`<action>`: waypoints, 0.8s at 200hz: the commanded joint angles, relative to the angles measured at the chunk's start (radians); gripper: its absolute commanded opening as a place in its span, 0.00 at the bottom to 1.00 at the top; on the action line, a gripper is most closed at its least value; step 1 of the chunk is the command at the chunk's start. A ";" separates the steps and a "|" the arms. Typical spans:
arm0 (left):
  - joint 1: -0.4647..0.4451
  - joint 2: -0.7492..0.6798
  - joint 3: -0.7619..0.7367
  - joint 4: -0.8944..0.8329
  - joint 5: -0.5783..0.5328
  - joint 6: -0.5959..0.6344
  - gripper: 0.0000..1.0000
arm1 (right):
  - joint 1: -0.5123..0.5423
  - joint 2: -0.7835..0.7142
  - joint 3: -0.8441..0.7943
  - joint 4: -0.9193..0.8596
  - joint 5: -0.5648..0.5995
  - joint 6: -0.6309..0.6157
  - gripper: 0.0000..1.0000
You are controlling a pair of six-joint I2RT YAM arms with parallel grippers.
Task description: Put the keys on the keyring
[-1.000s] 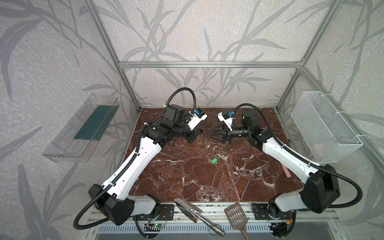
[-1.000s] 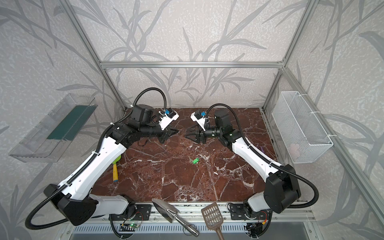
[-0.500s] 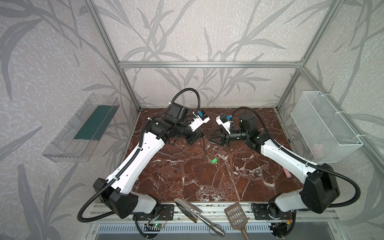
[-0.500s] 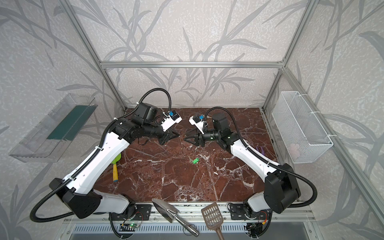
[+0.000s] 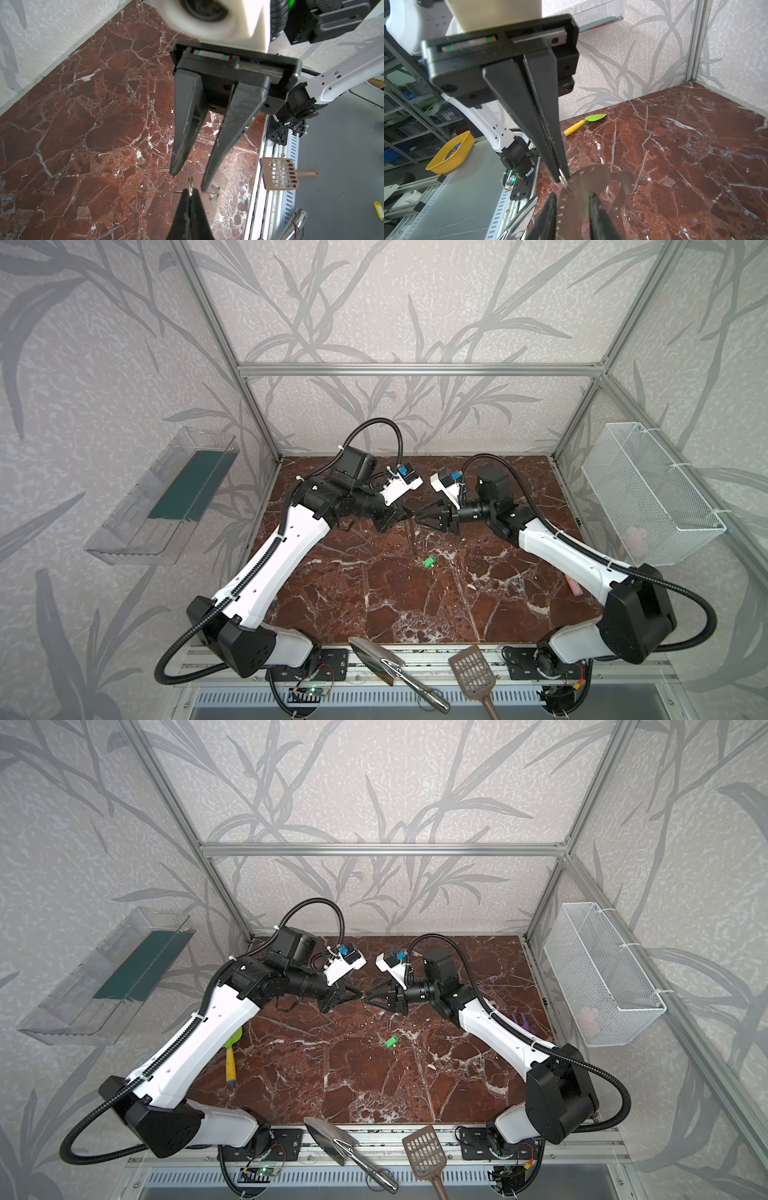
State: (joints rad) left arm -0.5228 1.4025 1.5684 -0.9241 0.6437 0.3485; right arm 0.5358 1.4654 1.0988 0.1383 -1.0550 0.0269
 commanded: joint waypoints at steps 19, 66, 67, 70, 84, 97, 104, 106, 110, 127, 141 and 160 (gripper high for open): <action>-0.005 -0.016 -0.008 -0.001 0.040 0.035 0.00 | 0.004 0.002 0.036 0.020 -0.032 -0.006 0.25; -0.008 -0.005 -0.004 -0.001 0.054 0.040 0.00 | 0.007 0.007 0.049 0.017 -0.042 -0.008 0.21; -0.008 -0.004 -0.005 -0.001 0.053 0.041 0.00 | 0.008 0.007 0.049 0.017 -0.042 -0.008 0.21; -0.008 -0.004 -0.006 -0.001 0.053 0.041 0.00 | 0.008 0.009 0.051 0.015 -0.043 -0.008 0.21; -0.009 -0.001 -0.006 0.001 0.055 0.043 0.00 | 0.013 0.010 0.057 0.004 -0.045 -0.014 0.20; -0.008 -0.001 -0.006 0.004 0.058 0.043 0.00 | 0.015 0.013 0.062 -0.009 -0.045 -0.023 0.18; -0.008 -0.001 -0.008 0.006 0.060 0.044 0.00 | 0.019 0.014 0.065 -0.015 -0.043 -0.028 0.16; -0.009 -0.001 -0.008 0.006 0.060 0.044 0.00 | 0.019 0.015 0.067 -0.017 -0.043 -0.029 0.16; -0.009 -0.001 -0.008 0.007 0.060 0.044 0.00 | 0.020 0.014 0.068 -0.021 -0.042 -0.031 0.15; -0.009 -0.002 -0.012 0.016 0.060 0.044 0.00 | 0.026 0.015 0.072 -0.032 -0.041 -0.039 0.07; -0.009 -0.005 -0.018 0.025 0.056 0.042 0.00 | 0.027 0.015 0.076 -0.038 -0.042 -0.044 0.00; -0.009 -0.015 -0.030 0.041 0.042 0.036 0.00 | 0.029 0.016 0.076 -0.037 -0.045 -0.042 0.00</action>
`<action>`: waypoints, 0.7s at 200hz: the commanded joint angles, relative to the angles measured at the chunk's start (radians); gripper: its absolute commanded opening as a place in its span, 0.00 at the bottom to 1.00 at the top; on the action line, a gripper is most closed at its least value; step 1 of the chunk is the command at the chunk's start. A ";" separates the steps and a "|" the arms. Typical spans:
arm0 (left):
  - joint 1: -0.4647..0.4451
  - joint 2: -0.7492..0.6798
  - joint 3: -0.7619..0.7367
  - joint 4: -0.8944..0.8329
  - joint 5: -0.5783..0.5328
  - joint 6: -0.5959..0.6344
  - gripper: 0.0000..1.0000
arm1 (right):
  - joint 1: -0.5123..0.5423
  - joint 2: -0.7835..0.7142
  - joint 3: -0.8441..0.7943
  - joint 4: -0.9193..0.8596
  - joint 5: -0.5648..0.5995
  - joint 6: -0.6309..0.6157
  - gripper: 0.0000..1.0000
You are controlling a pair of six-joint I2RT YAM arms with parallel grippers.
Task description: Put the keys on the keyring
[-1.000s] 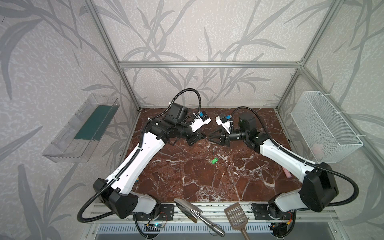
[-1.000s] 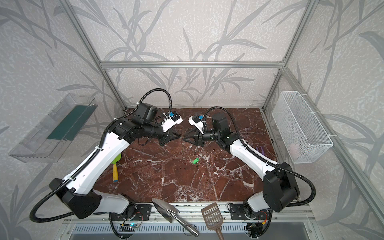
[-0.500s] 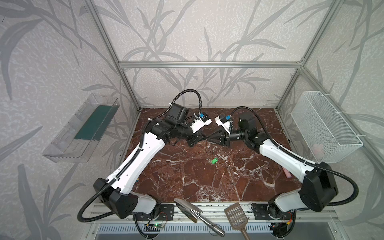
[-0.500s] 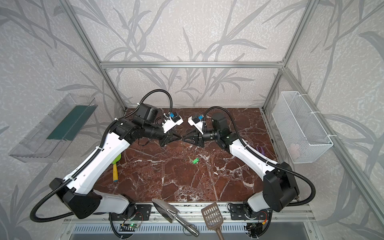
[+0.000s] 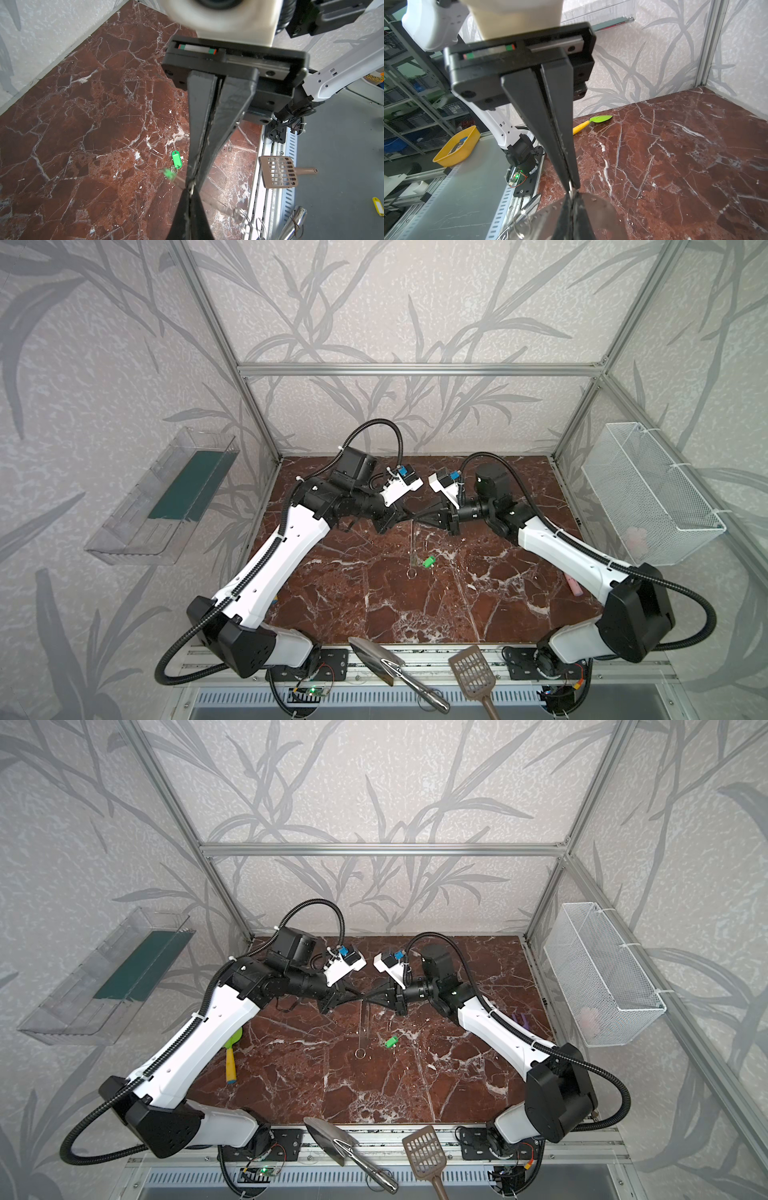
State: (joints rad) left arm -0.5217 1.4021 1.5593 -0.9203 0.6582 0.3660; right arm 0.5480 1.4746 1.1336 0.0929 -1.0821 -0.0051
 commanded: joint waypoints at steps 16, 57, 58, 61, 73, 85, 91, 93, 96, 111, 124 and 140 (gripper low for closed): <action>-0.009 -0.026 -0.033 0.053 0.002 0.008 0.00 | 0.012 0.007 0.037 0.016 -0.012 -0.002 0.00; -0.009 -0.094 -0.091 0.101 -0.074 -0.011 0.16 | -0.022 0.012 0.001 0.164 -0.051 0.111 0.00; -0.009 -0.095 -0.094 0.103 -0.075 -0.012 0.17 | -0.023 0.013 0.000 0.166 -0.052 0.112 0.00; -0.009 -0.103 -0.100 0.108 -0.079 -0.012 0.17 | -0.024 0.013 0.000 0.171 -0.054 0.116 0.00; -0.009 -0.128 -0.126 0.130 -0.090 -0.017 0.19 | -0.025 0.015 0.004 0.180 -0.061 0.121 0.00; -0.007 -0.147 -0.147 0.150 -0.099 -0.024 0.19 | -0.026 0.018 0.006 0.188 -0.067 0.125 0.00; -0.006 -0.155 -0.157 0.158 -0.102 -0.029 0.19 | -0.025 0.019 0.005 0.192 -0.069 0.126 0.00; -0.006 -0.159 -0.159 0.160 -0.104 -0.030 0.19 | -0.025 0.019 0.006 0.192 -0.070 0.127 0.00; -0.006 -0.163 -0.166 0.166 -0.107 -0.033 0.19 | -0.025 0.019 0.007 0.196 -0.071 0.129 0.00; -0.004 -0.184 -0.192 0.200 -0.109 -0.049 0.19 | -0.025 0.025 0.008 0.211 -0.083 0.138 0.00; -0.004 -0.198 -0.216 0.231 -0.101 -0.063 0.19 | -0.025 0.029 0.010 0.224 -0.093 0.147 0.00; -0.004 -0.208 -0.238 0.267 -0.090 -0.076 0.19 | -0.026 0.031 0.010 0.235 -0.098 0.157 0.00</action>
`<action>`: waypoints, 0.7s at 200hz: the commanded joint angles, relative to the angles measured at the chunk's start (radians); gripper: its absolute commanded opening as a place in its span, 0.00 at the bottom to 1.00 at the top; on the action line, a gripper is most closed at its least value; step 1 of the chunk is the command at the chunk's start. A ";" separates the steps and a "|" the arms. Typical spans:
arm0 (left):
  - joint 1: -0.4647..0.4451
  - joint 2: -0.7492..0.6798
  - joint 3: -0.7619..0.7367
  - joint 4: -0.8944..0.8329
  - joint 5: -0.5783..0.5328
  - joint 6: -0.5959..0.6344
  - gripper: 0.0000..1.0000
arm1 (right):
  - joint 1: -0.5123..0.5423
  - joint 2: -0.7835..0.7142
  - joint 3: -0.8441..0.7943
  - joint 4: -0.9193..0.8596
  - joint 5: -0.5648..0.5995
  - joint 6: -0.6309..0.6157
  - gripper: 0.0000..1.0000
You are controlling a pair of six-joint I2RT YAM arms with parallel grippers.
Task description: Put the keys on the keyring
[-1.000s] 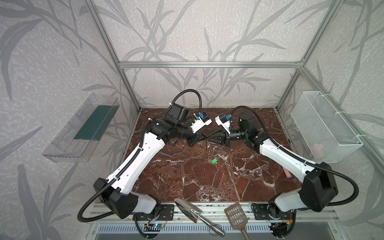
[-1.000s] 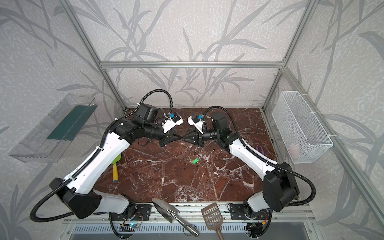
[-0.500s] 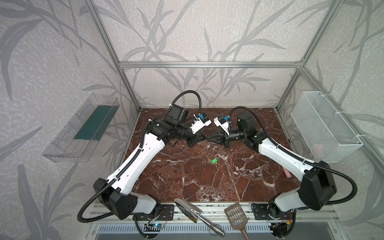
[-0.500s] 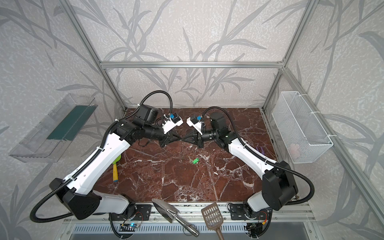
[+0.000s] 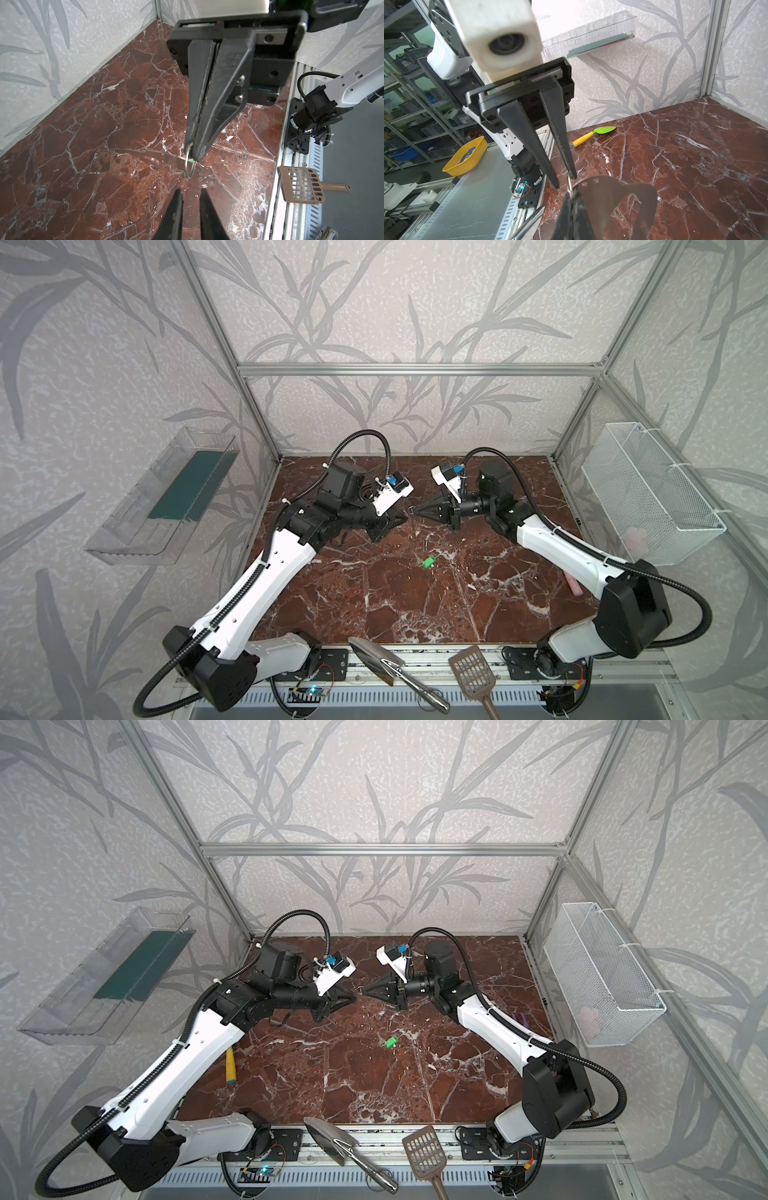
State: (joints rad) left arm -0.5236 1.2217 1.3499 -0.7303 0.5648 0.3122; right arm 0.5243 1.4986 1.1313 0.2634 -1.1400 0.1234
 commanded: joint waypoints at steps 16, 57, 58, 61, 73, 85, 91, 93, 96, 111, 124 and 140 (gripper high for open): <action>-0.002 -0.030 -0.035 0.096 0.014 -0.028 0.19 | -0.001 0.007 0.012 0.069 -0.046 0.030 0.00; -0.002 -0.033 -0.050 0.149 0.042 -0.040 0.19 | -0.001 0.005 0.009 0.082 -0.061 0.040 0.00; -0.002 -0.033 -0.050 0.151 0.042 -0.041 0.19 | -0.001 0.006 0.008 0.084 -0.061 0.040 0.00; -0.003 -0.033 -0.052 0.155 0.045 -0.041 0.19 | -0.001 0.005 0.008 0.085 -0.062 0.041 0.00; -0.003 -0.032 -0.056 0.167 0.050 -0.043 0.19 | -0.001 0.006 0.007 0.089 -0.067 0.046 0.00; -0.002 -0.030 -0.056 0.174 0.052 -0.045 0.19 | -0.002 0.003 0.004 0.100 -0.074 0.052 0.00; -0.002 -0.027 -0.055 0.175 0.054 -0.045 0.19 | -0.002 0.003 0.002 0.106 -0.076 0.055 0.00; -0.002 -0.026 -0.054 0.175 0.054 -0.045 0.19 | -0.002 0.004 0.002 0.107 -0.077 0.057 0.00; -0.002 -0.026 -0.054 0.175 0.056 -0.045 0.19 | -0.002 0.004 0.002 0.112 -0.078 0.059 0.00; -0.002 -0.021 -0.052 0.177 0.059 -0.045 0.19 | -0.002 0.006 0.001 0.123 -0.085 0.068 0.00; -0.003 -0.023 -0.055 0.181 0.062 -0.047 0.18 | -0.002 0.006 -0.001 0.127 -0.091 0.072 0.00; -0.002 -0.026 -0.061 0.191 0.063 -0.047 0.18 | -0.001 0.011 0.000 0.133 -0.096 0.077 0.00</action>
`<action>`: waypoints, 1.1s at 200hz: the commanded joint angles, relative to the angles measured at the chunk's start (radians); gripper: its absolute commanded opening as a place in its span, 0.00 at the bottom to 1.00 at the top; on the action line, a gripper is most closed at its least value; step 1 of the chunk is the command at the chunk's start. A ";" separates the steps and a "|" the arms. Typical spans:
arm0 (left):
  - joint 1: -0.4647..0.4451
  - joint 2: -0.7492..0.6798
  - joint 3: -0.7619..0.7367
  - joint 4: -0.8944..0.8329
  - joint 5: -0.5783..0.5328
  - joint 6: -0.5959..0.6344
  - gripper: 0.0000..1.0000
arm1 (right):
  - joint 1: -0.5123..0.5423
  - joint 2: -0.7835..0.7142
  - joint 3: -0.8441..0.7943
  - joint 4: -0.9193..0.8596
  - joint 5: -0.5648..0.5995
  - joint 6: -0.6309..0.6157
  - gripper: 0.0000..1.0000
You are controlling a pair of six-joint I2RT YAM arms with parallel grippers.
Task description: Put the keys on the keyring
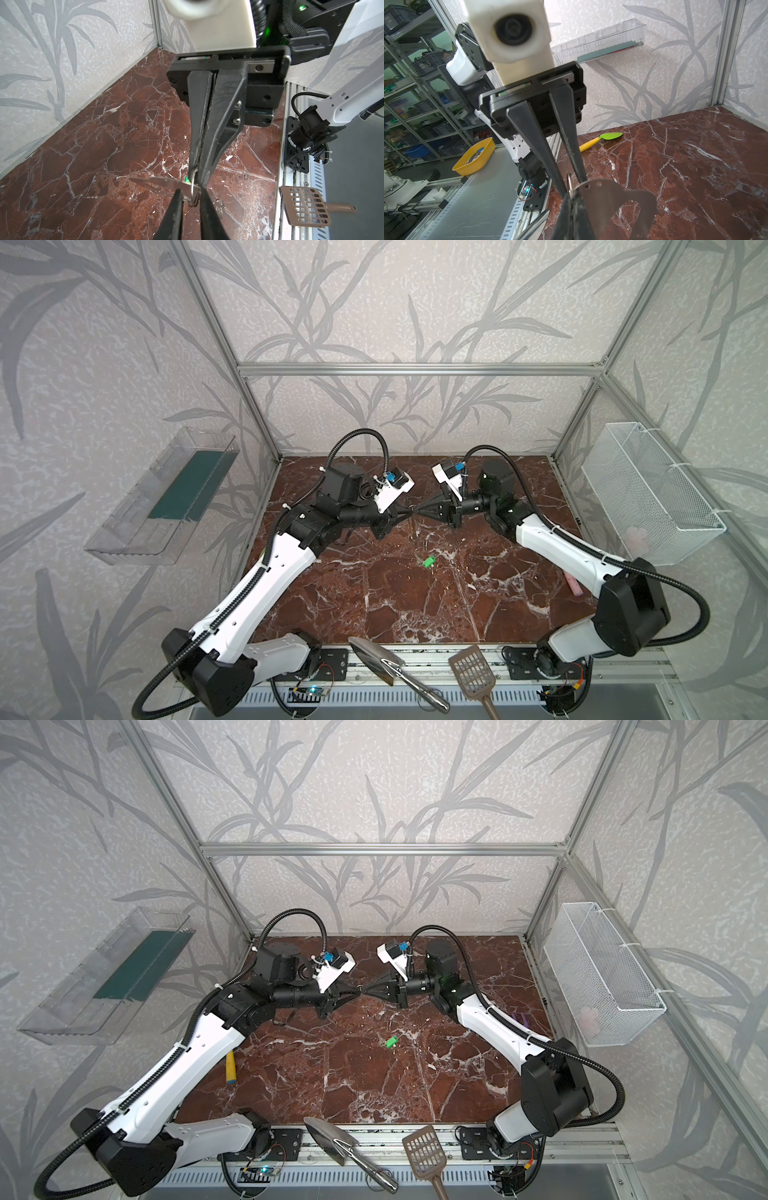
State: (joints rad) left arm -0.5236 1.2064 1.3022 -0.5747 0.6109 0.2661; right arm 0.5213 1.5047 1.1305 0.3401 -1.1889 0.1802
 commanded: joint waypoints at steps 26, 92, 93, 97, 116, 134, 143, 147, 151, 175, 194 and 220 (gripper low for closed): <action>-0.002 -0.017 -0.017 0.048 0.021 -0.001 0.16 | 0.000 0.009 -0.001 0.068 -0.054 0.030 0.00; -0.002 -0.028 -0.027 0.078 0.031 -0.006 0.13 | 0.001 0.021 0.002 0.073 -0.064 0.040 0.00; -0.002 -0.028 -0.026 0.079 0.031 -0.006 0.13 | 0.001 0.021 0.002 0.073 -0.065 0.039 0.00; -0.002 -0.028 -0.025 0.080 0.032 -0.007 0.13 | 0.001 0.021 0.002 0.072 -0.066 0.039 0.00; -0.002 -0.026 -0.027 0.087 0.032 -0.008 0.12 | 0.002 0.022 0.005 0.073 -0.069 0.040 0.00; -0.002 -0.022 -0.026 0.090 0.034 -0.009 0.10 | 0.001 0.022 0.005 0.073 -0.067 0.041 0.00; -0.003 -0.020 -0.025 0.088 0.034 -0.010 0.07 | 0.002 0.022 0.005 0.072 -0.067 0.041 0.00; -0.002 -0.018 -0.024 0.087 0.033 -0.010 0.06 | 0.003 0.022 0.005 0.071 -0.067 0.041 0.00; -0.002 -0.017 -0.023 0.087 0.033 -0.011 0.05 | 0.002 0.022 0.006 0.070 -0.067 0.041 0.00; -0.003 -0.019 -0.028 0.113 0.017 -0.029 0.00 | 0.001 0.025 0.010 0.054 -0.055 0.037 0.00; -0.002 -0.020 -0.029 0.135 -0.044 -0.053 0.00 | 0.002 0.026 0.015 0.014 -0.026 0.017 0.00; -0.004 -0.004 -0.010 0.126 -0.098 -0.086 0.00 | 0.001 0.022 0.018 -0.022 0.008 -0.008 0.15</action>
State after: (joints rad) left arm -0.5236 1.1973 1.2789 -0.5209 0.5922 0.2077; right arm 0.5121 1.5223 1.1301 0.3683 -1.1862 0.1963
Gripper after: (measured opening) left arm 0.047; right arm 0.045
